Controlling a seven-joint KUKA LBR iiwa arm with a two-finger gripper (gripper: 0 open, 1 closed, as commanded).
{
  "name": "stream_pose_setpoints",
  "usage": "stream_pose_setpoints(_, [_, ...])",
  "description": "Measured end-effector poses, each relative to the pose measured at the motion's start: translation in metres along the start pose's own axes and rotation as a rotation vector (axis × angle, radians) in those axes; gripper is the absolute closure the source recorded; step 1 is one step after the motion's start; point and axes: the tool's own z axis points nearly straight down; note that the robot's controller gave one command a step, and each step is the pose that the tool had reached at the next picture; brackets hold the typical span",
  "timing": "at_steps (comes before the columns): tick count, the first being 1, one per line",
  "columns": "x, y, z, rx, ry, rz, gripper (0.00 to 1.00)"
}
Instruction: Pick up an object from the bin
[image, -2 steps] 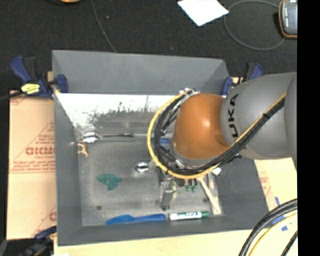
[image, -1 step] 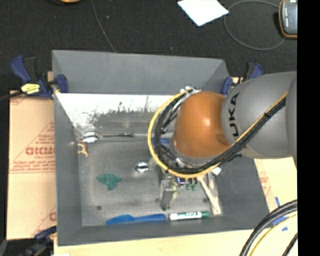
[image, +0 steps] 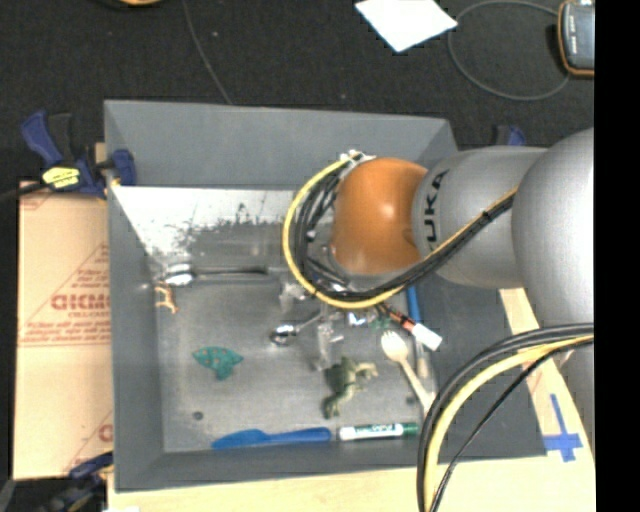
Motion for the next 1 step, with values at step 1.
stream_pose_setpoints(1, [0.0044,0.0295,-0.0010,0.000,-0.002,0.383,0.00])
